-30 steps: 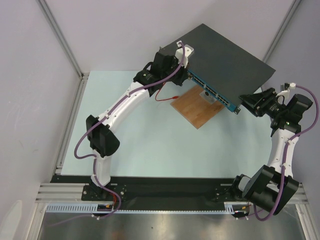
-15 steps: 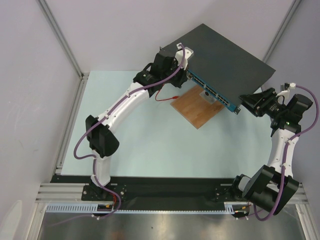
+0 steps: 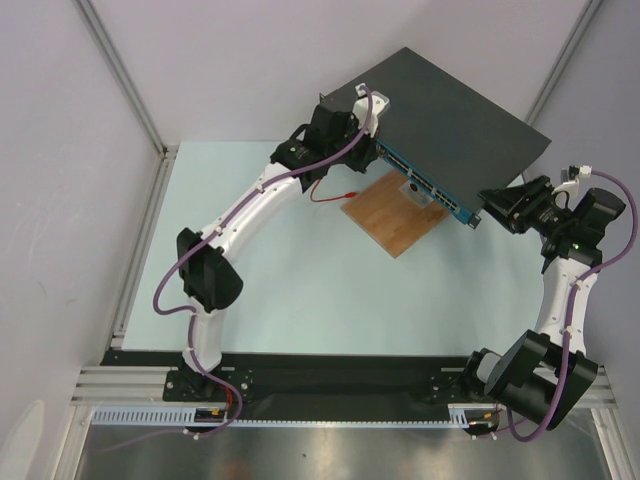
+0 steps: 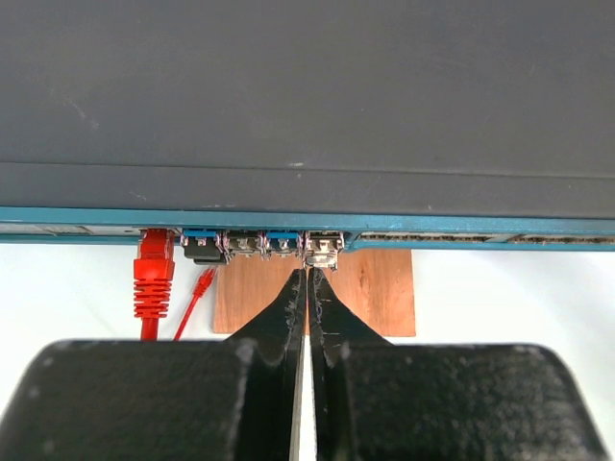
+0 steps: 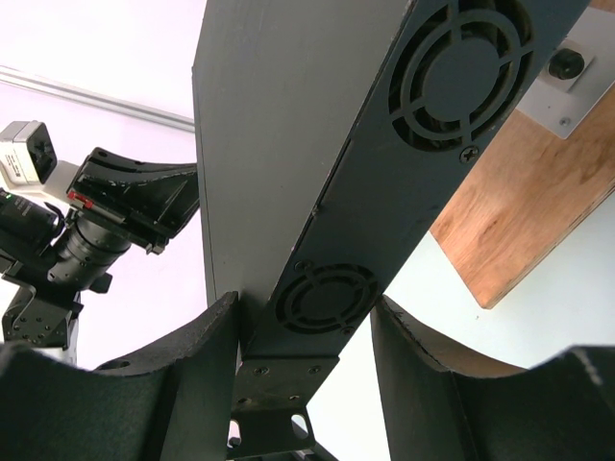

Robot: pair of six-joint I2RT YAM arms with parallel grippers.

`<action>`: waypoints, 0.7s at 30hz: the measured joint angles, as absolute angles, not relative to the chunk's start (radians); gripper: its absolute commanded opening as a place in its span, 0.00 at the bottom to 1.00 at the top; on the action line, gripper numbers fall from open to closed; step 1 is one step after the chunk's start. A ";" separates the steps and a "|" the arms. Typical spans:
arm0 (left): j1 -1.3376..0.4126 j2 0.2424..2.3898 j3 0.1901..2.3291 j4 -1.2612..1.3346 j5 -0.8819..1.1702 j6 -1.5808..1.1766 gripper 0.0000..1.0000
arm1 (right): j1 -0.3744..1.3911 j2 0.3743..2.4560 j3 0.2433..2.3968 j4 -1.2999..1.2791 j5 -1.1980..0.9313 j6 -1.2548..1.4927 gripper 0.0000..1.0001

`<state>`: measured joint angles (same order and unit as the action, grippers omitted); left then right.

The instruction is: Insert the plug into the switch port

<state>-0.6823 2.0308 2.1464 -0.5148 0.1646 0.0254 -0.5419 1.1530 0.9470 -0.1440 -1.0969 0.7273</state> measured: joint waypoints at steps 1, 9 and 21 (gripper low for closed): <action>-0.682 2.032 2.147 -0.512 0.165 0.022 0.06 | -0.542 1.153 0.947 -0.144 -1.097 0.727 0.00; -0.682 2.040 2.144 -0.488 0.163 -0.044 0.09 | -0.542 1.153 0.948 -0.144 -1.097 0.726 0.00; -0.707 2.033 1.919 -0.218 0.077 -0.120 0.14 | -0.543 1.159 0.949 -0.144 -1.103 0.725 0.00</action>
<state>-0.7067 2.0327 1.9194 -0.2176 0.0772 -0.1196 -0.5434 1.1595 0.9489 -0.1436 -1.1030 0.7246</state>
